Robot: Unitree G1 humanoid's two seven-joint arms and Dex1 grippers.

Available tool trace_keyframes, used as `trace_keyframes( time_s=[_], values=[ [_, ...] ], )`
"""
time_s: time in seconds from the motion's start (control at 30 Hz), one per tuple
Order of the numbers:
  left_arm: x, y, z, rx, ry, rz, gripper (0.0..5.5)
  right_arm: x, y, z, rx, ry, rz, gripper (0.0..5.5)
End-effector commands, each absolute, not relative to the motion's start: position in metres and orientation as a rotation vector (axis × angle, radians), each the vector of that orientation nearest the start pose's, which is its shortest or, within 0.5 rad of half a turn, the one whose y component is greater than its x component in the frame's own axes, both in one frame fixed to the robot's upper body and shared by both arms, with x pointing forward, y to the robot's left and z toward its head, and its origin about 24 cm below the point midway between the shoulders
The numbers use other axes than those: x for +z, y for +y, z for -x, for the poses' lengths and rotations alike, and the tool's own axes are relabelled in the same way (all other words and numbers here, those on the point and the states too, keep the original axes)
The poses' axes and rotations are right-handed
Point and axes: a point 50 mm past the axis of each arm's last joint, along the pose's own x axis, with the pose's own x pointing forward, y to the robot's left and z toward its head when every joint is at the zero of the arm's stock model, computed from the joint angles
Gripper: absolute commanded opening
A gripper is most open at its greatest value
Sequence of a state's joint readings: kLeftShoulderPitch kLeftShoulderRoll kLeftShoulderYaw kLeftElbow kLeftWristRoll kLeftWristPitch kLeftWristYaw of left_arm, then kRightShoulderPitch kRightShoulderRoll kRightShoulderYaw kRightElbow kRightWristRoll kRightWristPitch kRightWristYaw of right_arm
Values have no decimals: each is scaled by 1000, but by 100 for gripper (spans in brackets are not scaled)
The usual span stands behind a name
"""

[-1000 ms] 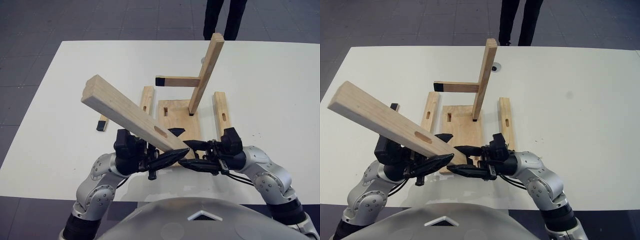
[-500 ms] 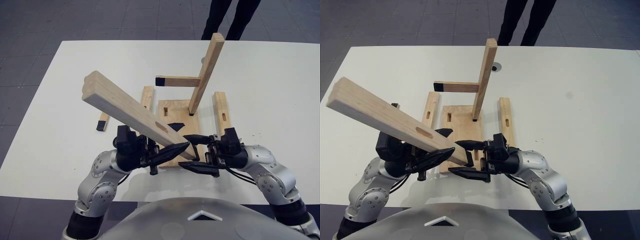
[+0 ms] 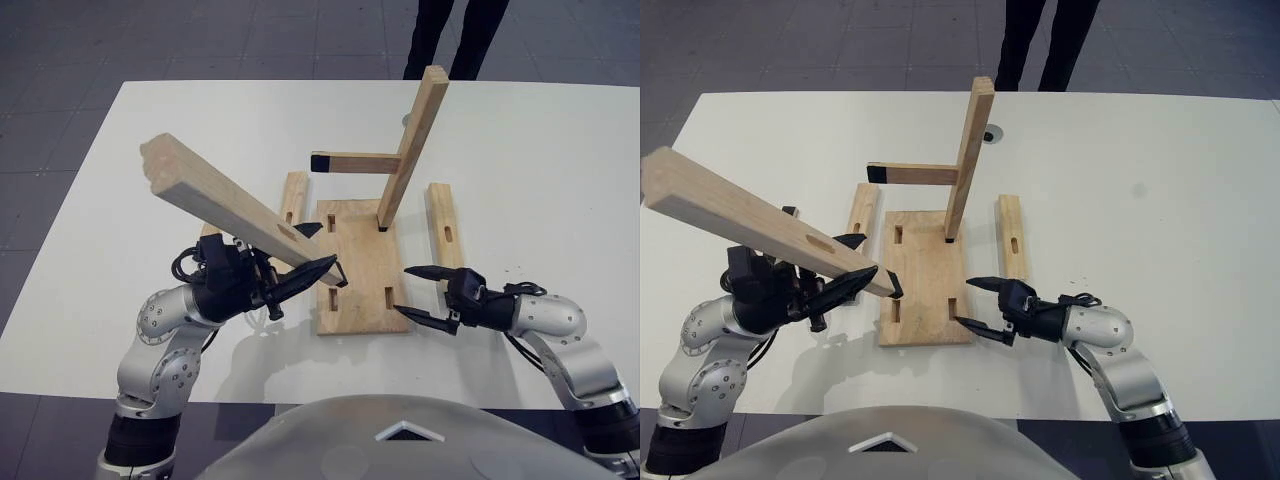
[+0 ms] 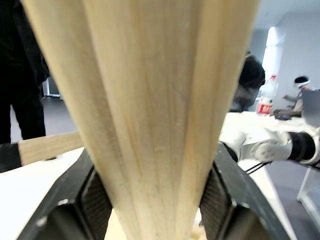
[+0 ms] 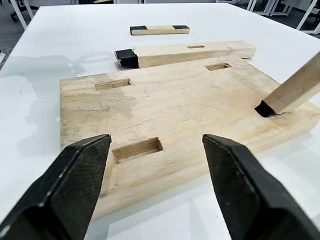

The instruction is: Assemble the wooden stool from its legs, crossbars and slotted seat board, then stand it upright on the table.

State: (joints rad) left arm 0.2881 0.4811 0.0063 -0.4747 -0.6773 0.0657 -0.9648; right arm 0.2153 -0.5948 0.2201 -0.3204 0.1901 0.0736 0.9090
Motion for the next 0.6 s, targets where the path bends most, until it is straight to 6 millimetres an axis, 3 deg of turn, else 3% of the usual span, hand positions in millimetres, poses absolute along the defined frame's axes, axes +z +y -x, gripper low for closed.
trace_keyframes(
  time_s=[0.03,0.23,0.5,0.6],
  values=[
    [101,176,-178,-1079,-150,31,206,51,-146,-179,1151,175,401,259],
    [95,181,-185,-1038,-144,-16,206,50,-143,-173,1166,195,447,157],
    [95,180,-187,-1026,-150,-12,206,64,-148,-166,1185,203,562,157],
    [93,176,-186,-1038,-151,-5,206,61,-144,-168,1174,220,606,157]
  ],
)
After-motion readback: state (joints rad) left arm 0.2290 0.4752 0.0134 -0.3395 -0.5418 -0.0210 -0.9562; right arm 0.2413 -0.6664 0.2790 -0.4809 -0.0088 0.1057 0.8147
